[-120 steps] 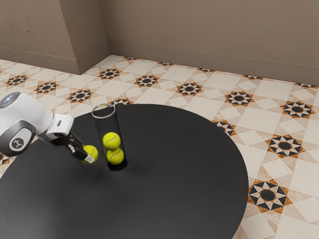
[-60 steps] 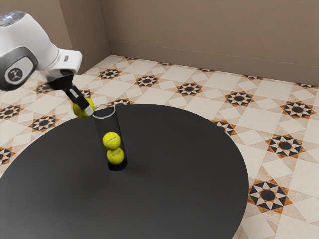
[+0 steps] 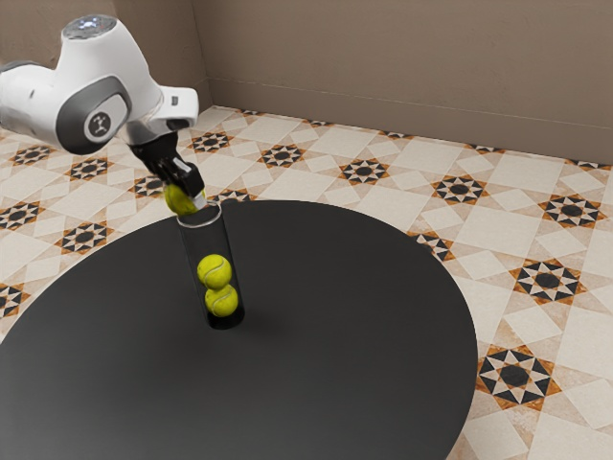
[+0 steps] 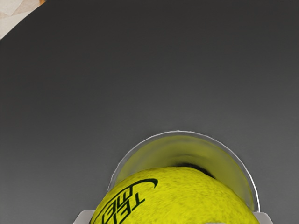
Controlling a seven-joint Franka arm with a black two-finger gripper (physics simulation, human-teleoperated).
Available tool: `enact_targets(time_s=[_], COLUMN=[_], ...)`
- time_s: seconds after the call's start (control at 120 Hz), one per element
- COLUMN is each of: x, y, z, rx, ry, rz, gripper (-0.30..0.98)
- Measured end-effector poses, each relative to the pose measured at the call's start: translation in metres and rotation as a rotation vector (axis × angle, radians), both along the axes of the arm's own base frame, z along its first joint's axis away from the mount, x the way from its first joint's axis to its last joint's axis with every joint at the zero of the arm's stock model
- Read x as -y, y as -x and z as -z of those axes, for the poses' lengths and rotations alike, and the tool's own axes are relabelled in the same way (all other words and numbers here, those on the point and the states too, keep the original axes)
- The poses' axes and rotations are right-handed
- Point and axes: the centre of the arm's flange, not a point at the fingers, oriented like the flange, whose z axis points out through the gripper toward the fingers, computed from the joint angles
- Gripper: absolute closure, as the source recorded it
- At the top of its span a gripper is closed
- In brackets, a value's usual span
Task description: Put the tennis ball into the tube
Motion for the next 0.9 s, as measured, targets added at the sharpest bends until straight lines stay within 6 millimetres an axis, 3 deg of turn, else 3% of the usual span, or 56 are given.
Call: enact_targets(time_s=[0.225, 0.608, 0.9], x=[0.010, 0.010, 0.014], y=[-0.015, -0.011, -0.008], z=[0.006, 0.000, -0.011], rx=[0.033, 0.055, 0.054], ry=[0.006, 0.073, 0.084], rz=[-0.025, -0.022, 0.012], gripper=[0.59, 0.17, 0.04])
